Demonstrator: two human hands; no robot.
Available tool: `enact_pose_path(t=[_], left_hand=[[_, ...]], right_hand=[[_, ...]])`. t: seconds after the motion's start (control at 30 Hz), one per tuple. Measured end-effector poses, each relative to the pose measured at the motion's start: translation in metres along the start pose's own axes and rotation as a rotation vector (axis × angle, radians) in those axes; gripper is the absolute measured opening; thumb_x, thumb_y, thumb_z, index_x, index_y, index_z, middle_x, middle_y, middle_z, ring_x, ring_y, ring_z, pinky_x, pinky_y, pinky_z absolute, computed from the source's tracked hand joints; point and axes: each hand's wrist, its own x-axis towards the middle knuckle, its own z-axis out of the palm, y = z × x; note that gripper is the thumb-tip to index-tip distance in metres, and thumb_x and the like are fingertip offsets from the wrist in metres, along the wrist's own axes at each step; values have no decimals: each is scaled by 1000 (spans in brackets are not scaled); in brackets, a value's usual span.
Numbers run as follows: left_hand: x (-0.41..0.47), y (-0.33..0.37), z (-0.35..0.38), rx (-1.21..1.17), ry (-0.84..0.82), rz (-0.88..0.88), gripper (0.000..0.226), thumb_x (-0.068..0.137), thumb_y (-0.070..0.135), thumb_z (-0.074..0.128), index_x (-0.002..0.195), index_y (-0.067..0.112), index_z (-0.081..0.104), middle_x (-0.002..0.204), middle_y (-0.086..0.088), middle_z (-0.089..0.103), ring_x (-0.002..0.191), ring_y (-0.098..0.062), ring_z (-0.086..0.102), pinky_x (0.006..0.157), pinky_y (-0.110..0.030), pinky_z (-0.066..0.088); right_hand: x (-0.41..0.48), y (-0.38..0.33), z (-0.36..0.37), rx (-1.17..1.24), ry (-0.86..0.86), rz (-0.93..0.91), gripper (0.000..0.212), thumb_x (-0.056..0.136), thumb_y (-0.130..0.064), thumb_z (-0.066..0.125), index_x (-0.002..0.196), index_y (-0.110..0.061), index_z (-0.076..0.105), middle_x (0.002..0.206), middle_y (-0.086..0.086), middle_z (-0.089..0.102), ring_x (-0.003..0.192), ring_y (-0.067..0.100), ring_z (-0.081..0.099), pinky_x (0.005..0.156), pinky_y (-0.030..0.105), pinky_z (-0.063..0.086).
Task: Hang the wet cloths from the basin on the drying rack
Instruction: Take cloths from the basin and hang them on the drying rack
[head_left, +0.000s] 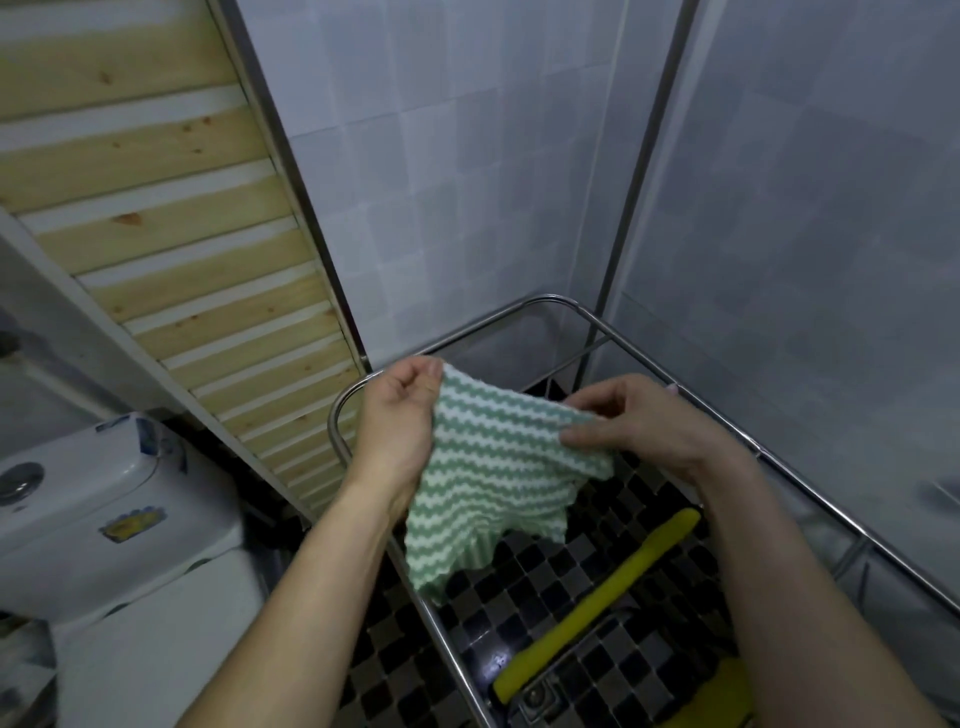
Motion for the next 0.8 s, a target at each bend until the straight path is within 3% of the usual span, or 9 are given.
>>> enact_pose_path(t=[0.1, 0.2, 0.33, 0.4, 0.53, 0.7, 0.8], left_hand=[[13, 4, -8, 66, -2, 41, 26, 99, 14, 49, 78, 17, 63, 58, 8, 65, 52, -7, 57, 51, -19, 46], [25, 1, -9, 196, -57, 63, 23, 98, 14, 51, 80, 17, 66, 60, 9, 65, 54, -5, 57, 53, -21, 45], [45, -6, 0, 310, -12, 104, 16, 95, 16, 57, 86, 17, 71, 76, 8, 68, 66, 5, 59, 66, -10, 44], [58, -7, 7, 270, 38, 115, 12, 93, 19, 61, 90, 17, 72, 81, 8, 69, 73, 3, 61, 72, -13, 46], [89, -11, 23, 184, 96, 77, 18, 94, 16, 59, 101, 5, 72, 75, 5, 68, 59, 2, 58, 58, -13, 45], [117, -9, 44, 61, 109, 100, 14, 95, 10, 58, 97, 5, 71, 79, 2, 72, 68, -4, 67, 71, -18, 55], [127, -10, 50, 141, 128, 214, 14, 93, 14, 61, 100, 8, 73, 89, -1, 73, 83, -9, 68, 82, -21, 54]], right_hand=[[4, -3, -24, -45, 63, 23, 0, 81, -14, 75, 80, -13, 75, 67, -6, 69, 56, 1, 59, 53, 15, 43], [17, -5, -45, -160, 158, 30, 4, 83, -16, 73, 80, -18, 74, 57, -15, 66, 50, -8, 54, 46, 6, 36], [49, -5, -63, -204, 271, 31, 12, 87, -18, 69, 76, -18, 71, 45, -8, 54, 36, -1, 42, 38, 14, 30], [66, -7, -71, -84, 313, 18, 15, 90, -15, 65, 76, -16, 69, 44, -5, 56, 34, 1, 42, 38, 14, 32], [102, -17, -82, 21, 383, -17, 8, 91, -9, 62, 85, -7, 66, 50, -7, 65, 40, -2, 55, 42, 12, 46], [141, -18, -97, 62, 498, -69, 14, 91, -9, 62, 79, -13, 63, 75, 4, 63, 58, 0, 61, 52, 17, 50], [152, -13, -105, 116, 537, -88, 7, 91, -9, 62, 85, -11, 66, 69, -2, 67, 56, 0, 63, 54, 15, 51]])
